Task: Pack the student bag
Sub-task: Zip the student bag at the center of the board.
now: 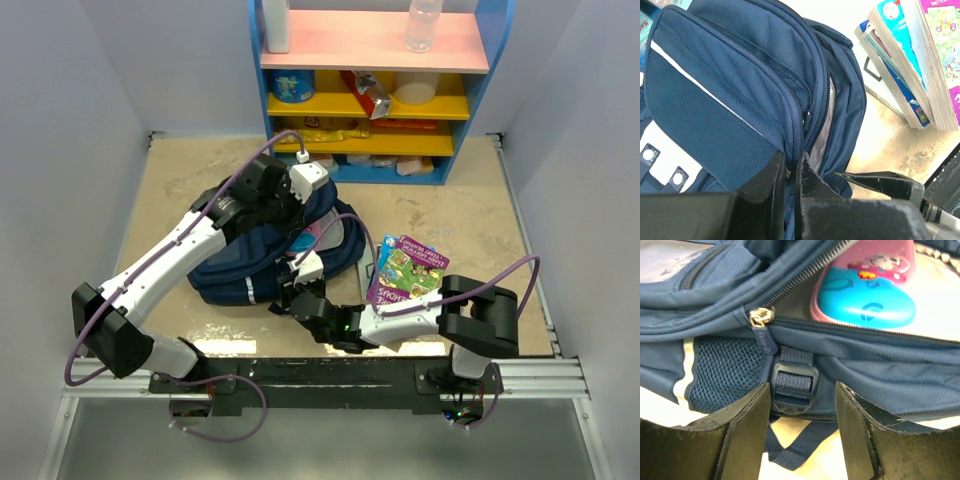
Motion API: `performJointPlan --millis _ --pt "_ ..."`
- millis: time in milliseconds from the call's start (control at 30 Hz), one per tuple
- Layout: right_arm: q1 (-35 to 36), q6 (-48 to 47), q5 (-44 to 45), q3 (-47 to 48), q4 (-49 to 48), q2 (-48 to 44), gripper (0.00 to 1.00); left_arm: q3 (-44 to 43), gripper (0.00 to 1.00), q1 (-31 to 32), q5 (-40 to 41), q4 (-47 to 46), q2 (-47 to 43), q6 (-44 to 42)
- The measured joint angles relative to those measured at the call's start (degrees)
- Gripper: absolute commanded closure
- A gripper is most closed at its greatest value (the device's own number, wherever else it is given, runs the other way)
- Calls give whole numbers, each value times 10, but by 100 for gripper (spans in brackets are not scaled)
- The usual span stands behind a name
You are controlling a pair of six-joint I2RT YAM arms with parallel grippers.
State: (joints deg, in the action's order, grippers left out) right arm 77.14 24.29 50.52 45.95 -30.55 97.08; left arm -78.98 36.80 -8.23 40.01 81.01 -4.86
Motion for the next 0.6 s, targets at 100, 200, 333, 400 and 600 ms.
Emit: performJointPlan --millis 100,200,333,400,600 --pt "1 -20 0 4 -12 0 43 0 100 0 -1 0 0 0" --pt "1 -36 -1 14 -21 0 43 0 100 0 -1 0 0 3" --pt "2 -46 0 24 -34 0 43 0 100 0 -4 0 0 8" --pt "2 -49 0 29 -39 2 44 0 100 0 -5 0 0 9" --pt "3 -56 8 53 -47 25 49 0 100 0 -6 0 0 10"
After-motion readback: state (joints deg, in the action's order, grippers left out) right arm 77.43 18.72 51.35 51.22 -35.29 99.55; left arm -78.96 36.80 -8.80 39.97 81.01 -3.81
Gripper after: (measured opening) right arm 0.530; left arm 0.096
